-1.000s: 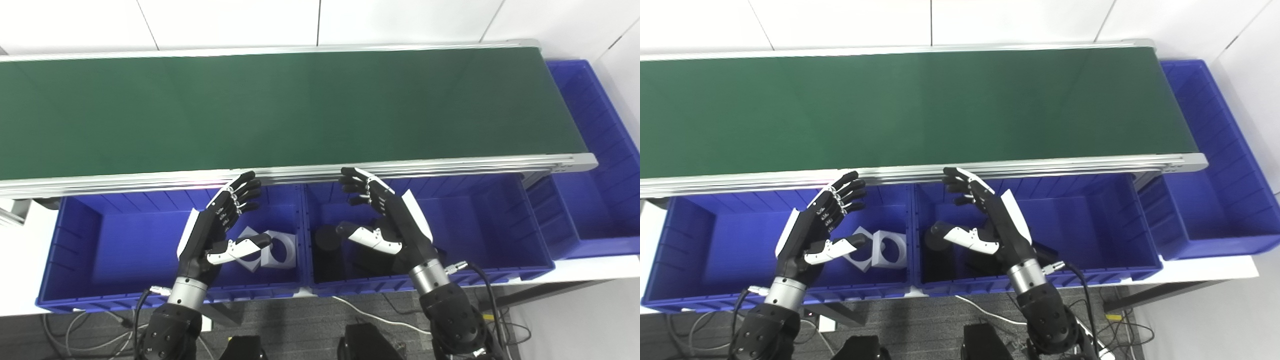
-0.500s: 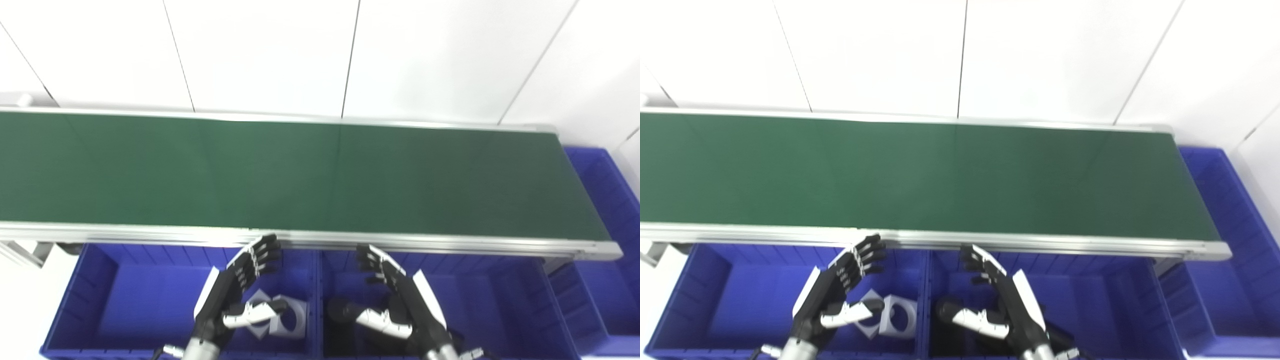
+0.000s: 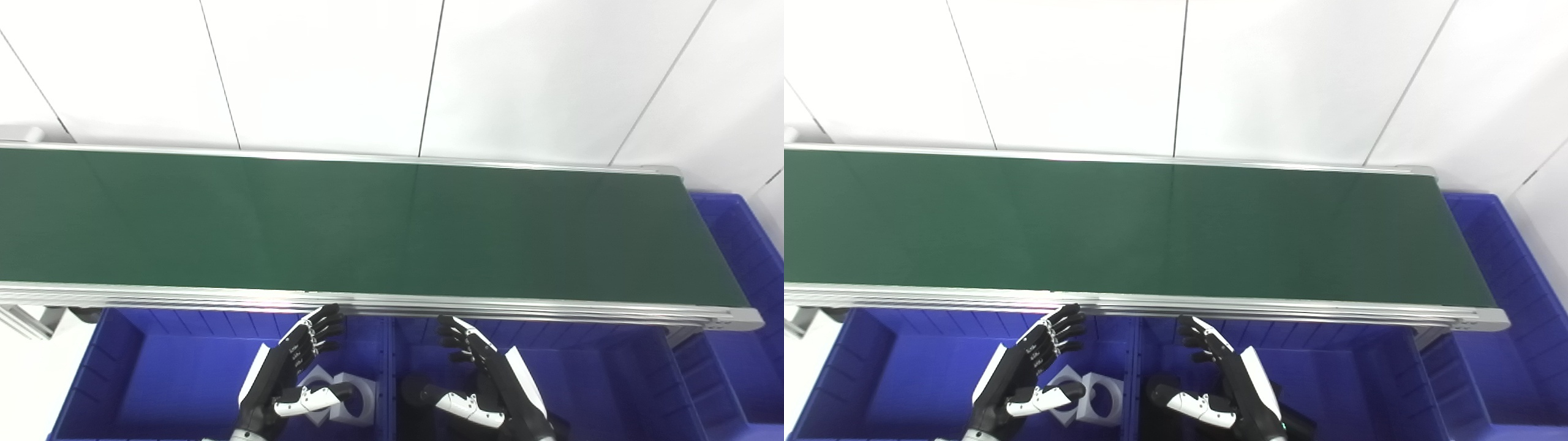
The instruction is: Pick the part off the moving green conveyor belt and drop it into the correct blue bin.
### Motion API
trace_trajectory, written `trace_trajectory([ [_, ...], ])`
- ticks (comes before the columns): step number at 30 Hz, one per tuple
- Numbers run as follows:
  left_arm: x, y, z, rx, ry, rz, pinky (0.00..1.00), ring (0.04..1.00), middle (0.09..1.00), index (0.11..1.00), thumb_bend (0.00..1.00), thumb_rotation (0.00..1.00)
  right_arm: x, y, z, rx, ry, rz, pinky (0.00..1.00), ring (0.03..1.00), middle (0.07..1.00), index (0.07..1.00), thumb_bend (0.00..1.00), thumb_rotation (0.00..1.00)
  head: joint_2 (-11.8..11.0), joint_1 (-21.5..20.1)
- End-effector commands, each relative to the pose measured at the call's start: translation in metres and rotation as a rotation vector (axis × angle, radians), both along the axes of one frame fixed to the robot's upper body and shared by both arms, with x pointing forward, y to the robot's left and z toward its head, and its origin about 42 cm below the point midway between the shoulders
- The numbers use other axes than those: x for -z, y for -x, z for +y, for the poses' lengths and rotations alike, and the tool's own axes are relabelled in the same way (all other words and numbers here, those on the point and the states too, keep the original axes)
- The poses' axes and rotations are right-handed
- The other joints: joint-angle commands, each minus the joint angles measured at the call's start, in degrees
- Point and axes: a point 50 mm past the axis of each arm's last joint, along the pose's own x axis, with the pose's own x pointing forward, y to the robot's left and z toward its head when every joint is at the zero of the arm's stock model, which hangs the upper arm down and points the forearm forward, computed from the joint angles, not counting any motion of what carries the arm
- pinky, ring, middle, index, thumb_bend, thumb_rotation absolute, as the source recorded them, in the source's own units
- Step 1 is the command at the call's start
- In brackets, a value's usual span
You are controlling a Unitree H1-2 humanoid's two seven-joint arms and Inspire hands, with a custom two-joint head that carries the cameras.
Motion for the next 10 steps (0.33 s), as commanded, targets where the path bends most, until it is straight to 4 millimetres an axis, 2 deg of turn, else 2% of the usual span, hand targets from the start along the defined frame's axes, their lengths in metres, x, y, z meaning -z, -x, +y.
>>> trace_trajectory([
  [1,-0.0145,-0.0051,0.0007,-0.001,0.003,-0.065,0.76,0.815,0.84,0.852,0.93,0.35,-0.0165,-0.0039,0.0051,-0.009,-0.034,-0.075,0.74,0.809,0.833,0.866,0.71,0.52,0.6,-0.7],
  [10,-0.0189,-0.0066,0.0045,0.001,-0.002,-0.072,0.76,0.815,0.839,0.854,0.93,0.36,-0.0167,-0.0055,0.0059,-0.007,-0.013,-0.067,0.74,0.811,0.834,0.872,0.73,0.6,1.3,-1.2],
])
